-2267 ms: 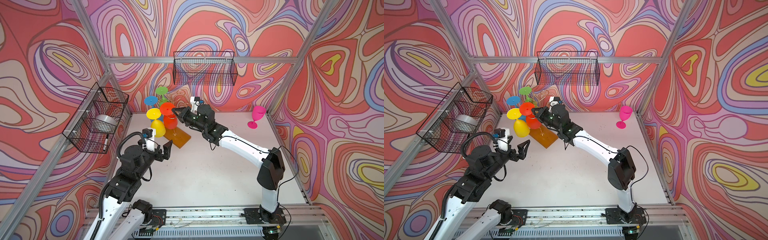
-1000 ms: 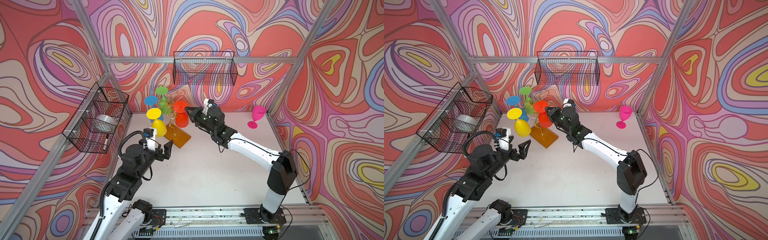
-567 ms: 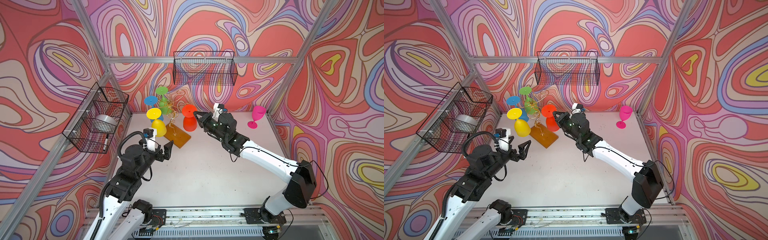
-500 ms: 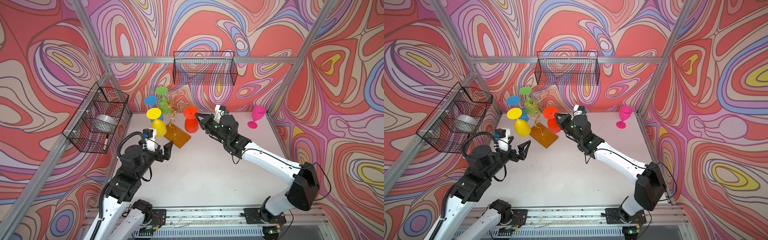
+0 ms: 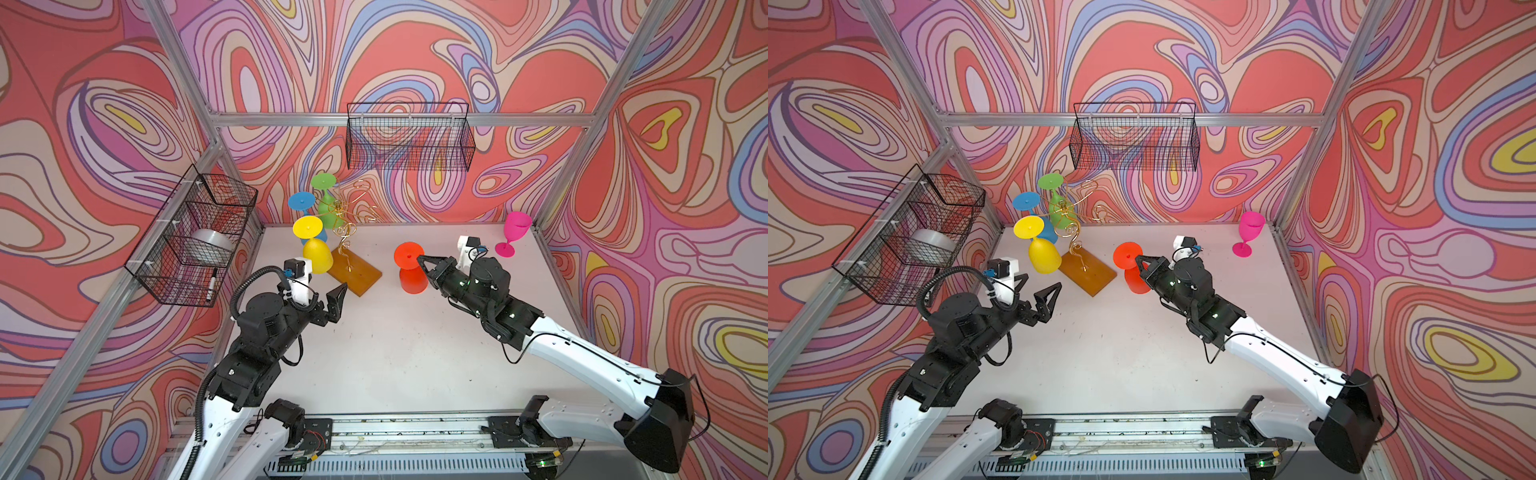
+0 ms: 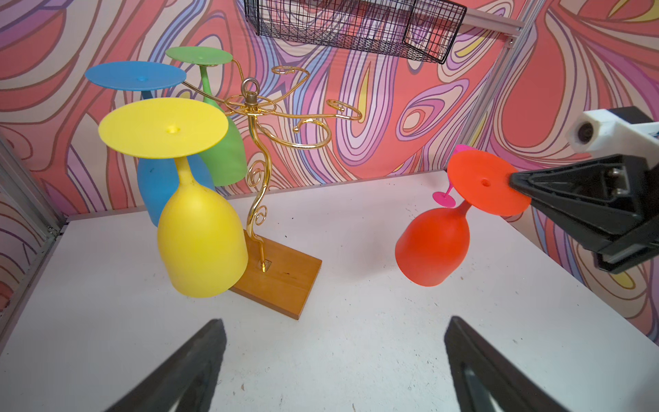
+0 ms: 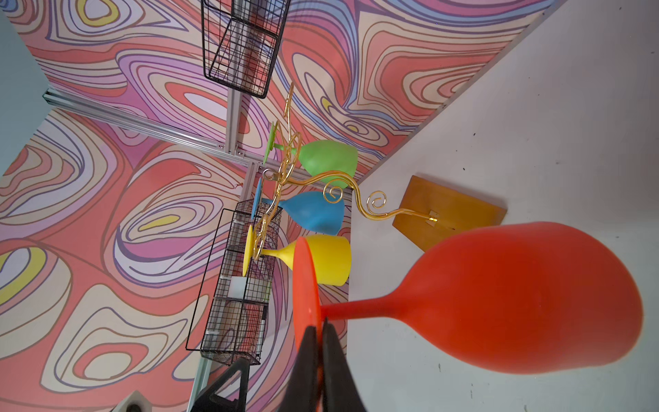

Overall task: Take the wine glass off the wine glass rack
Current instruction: 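Carry the red glass away from the rack toward the robot with the right gripper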

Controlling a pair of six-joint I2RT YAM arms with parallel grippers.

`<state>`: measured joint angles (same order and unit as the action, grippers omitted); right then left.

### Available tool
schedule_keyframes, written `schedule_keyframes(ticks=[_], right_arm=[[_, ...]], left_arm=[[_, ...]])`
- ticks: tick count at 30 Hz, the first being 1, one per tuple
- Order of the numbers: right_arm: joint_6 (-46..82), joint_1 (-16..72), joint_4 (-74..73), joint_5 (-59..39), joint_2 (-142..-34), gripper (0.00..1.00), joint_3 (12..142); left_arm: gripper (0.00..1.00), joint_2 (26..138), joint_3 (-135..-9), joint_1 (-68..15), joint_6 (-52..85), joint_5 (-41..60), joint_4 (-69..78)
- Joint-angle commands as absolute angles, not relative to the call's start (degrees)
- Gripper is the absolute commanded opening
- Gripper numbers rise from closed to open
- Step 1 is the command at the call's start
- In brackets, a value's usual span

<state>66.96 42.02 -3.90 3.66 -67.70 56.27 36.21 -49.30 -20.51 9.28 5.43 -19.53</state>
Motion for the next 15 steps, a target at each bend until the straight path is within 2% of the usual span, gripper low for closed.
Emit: schedule_keyframes(ticks=[1, 8, 15], right_arm=[[62.7, 41.8, 1.6, 4.2, -64.6, 0.00, 54.7], [59.5, 41.8, 8.6, 5.9, -60.1, 0.00, 52.5], [49.5, 41.8, 12.7, 1.1, -61.7, 0.00, 53.5]], left_arm=[[0.96, 36.4, -50.4, -20.3, 10.4, 7.6, -19.2], [0.95, 36.4, -50.3, -20.3, 11.4, 9.3, -19.0], [0.95, 36.2, -50.5, -20.2, 11.4, 9.8, -19.3]])
